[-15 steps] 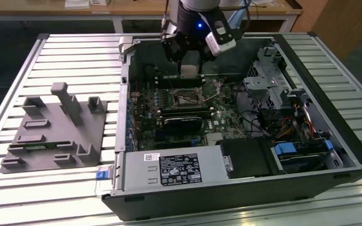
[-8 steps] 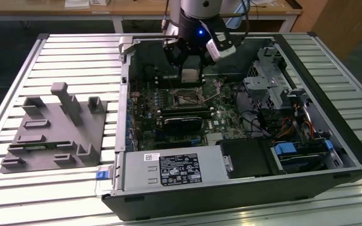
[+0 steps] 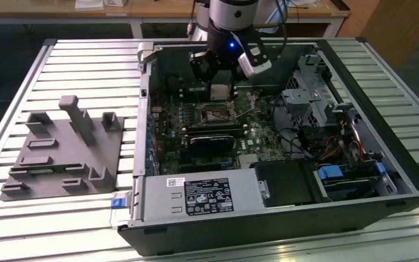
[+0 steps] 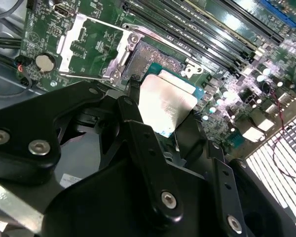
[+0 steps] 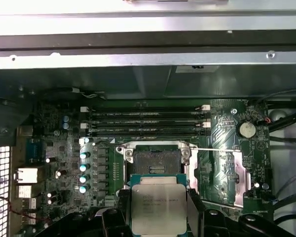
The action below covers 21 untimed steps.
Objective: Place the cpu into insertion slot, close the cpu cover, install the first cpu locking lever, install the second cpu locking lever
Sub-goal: 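Place the cpu into insertion slot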
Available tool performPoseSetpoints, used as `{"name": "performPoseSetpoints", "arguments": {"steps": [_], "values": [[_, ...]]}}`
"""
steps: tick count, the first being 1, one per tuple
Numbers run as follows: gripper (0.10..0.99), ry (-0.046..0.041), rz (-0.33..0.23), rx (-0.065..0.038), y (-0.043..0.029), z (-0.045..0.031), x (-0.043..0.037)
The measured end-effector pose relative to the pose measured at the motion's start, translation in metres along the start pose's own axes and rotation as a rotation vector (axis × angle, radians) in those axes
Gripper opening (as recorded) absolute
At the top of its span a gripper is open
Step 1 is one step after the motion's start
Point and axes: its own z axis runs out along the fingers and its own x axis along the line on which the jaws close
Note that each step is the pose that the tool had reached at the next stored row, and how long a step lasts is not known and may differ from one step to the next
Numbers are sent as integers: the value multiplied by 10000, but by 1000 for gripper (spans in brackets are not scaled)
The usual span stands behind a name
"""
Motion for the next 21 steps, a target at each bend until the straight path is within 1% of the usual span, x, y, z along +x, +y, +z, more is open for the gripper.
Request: {"name": "performPoseSetpoints", "arguments": {"steps": [21], "values": [[541, -1, 0, -1, -33, 380, -24]]}}
